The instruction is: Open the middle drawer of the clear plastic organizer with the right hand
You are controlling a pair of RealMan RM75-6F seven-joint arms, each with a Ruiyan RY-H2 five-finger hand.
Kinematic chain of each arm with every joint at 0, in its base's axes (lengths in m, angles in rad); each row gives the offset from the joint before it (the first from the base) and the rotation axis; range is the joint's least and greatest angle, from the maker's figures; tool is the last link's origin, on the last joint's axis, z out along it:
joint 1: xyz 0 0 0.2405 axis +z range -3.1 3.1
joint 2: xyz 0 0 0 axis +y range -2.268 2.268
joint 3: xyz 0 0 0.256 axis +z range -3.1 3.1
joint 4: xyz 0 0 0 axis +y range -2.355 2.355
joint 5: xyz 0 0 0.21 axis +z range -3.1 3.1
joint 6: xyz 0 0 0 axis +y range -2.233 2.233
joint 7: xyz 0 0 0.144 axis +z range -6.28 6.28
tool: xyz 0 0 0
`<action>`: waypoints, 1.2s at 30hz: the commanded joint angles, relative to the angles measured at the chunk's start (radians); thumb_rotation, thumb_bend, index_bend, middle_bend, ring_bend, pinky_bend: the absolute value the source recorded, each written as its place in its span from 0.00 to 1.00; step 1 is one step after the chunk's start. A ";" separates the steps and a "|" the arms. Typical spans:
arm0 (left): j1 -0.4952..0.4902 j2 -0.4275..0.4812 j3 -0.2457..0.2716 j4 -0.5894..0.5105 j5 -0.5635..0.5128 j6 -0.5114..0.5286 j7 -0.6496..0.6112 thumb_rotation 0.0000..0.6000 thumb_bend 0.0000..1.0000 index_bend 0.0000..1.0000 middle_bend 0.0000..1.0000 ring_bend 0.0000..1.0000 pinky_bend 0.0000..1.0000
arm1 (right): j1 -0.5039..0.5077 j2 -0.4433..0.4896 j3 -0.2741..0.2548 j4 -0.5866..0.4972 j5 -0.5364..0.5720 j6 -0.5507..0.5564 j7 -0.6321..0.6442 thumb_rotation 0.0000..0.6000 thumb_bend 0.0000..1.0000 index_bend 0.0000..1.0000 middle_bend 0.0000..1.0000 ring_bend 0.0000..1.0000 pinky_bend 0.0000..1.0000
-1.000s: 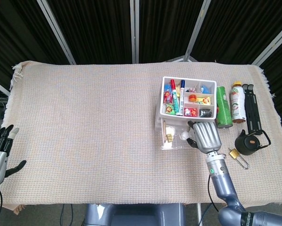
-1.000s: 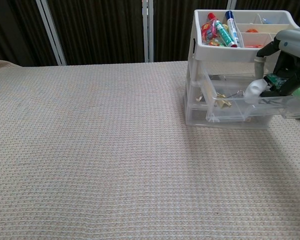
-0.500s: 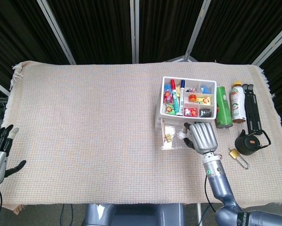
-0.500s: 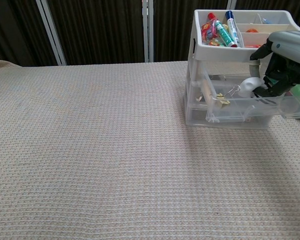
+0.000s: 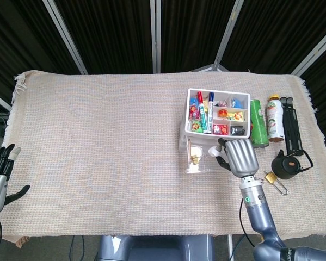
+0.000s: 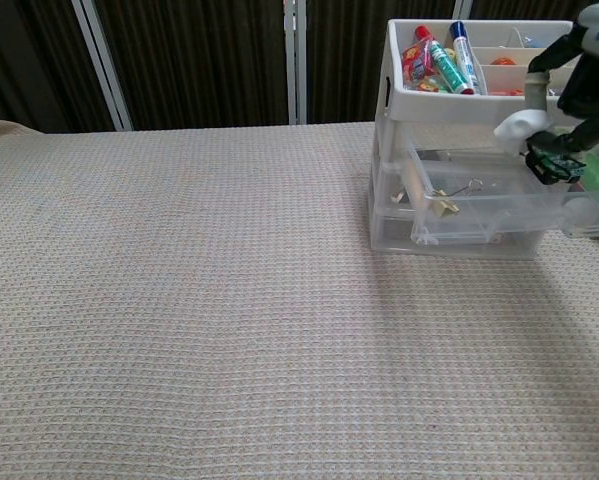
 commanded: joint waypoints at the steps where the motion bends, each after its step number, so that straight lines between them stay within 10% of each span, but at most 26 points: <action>1: 0.000 0.001 0.000 -0.002 0.001 0.002 0.001 1.00 0.17 0.00 0.00 0.00 0.00 | -0.034 0.064 0.009 -0.044 -0.041 0.043 0.042 1.00 0.29 0.64 1.00 1.00 0.77; 14: 0.001 -0.002 0.002 -0.008 0.005 0.004 0.021 1.00 0.17 0.00 0.00 0.00 0.00 | -0.186 0.249 -0.001 0.012 -0.090 0.138 0.295 1.00 0.26 0.62 1.00 1.00 0.77; 27: 0.002 -0.006 -0.001 -0.007 0.001 0.005 0.026 1.00 0.17 0.00 0.00 0.00 0.00 | -0.246 0.197 -0.038 0.227 -0.006 0.065 0.458 1.00 0.21 0.57 1.00 1.00 0.75; 36: 0.002 -0.006 -0.002 -0.006 -0.002 0.005 0.026 1.00 0.17 0.00 0.00 0.00 0.00 | -0.252 0.164 -0.045 0.284 -0.024 0.052 0.469 1.00 0.17 0.38 0.78 0.81 0.64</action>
